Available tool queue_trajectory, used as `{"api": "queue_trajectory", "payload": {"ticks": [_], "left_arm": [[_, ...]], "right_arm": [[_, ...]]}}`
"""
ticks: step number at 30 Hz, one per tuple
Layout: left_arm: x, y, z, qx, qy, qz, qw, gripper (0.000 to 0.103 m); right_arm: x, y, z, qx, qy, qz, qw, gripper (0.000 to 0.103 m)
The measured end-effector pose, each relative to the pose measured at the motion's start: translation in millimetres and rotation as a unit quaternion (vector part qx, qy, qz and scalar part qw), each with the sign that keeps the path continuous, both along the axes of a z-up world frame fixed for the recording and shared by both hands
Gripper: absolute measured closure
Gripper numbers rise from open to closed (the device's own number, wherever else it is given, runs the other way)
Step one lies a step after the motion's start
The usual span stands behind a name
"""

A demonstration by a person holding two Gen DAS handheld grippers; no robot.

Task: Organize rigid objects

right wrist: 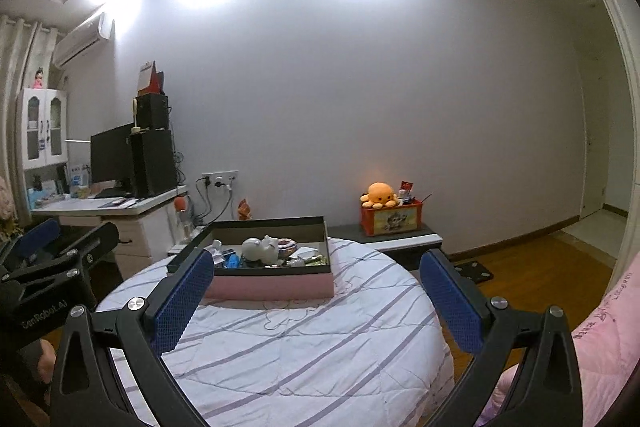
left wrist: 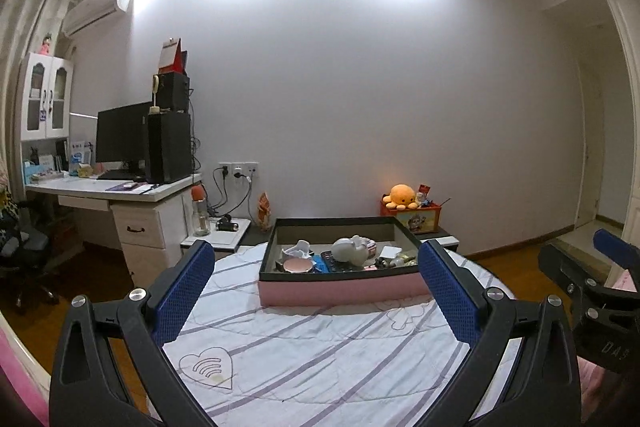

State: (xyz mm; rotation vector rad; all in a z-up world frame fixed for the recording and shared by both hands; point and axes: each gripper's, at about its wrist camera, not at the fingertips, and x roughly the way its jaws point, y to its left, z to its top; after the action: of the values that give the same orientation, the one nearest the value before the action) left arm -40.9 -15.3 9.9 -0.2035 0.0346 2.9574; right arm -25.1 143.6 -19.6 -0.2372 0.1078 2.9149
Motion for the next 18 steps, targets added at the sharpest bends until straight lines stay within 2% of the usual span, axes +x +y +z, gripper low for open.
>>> {"api": "queue_trajectory", "payload": {"ticks": [9, 18], "left_arm": [[8.0, 6.1, 2.1, -0.013, 0.020, 0.012, 0.9996, 0.000], [9.2, 6.6, 3.6, -0.020, 0.018, 0.020, 0.9994, 0.000]], "right_arm": [[-1.7, 0.3, -2.3, -0.001, -0.003, -0.010, 1.000, 0.000], [-3.8, 2.2, -4.6, -0.006, -0.008, -0.012, 1.000, 0.000]]}}
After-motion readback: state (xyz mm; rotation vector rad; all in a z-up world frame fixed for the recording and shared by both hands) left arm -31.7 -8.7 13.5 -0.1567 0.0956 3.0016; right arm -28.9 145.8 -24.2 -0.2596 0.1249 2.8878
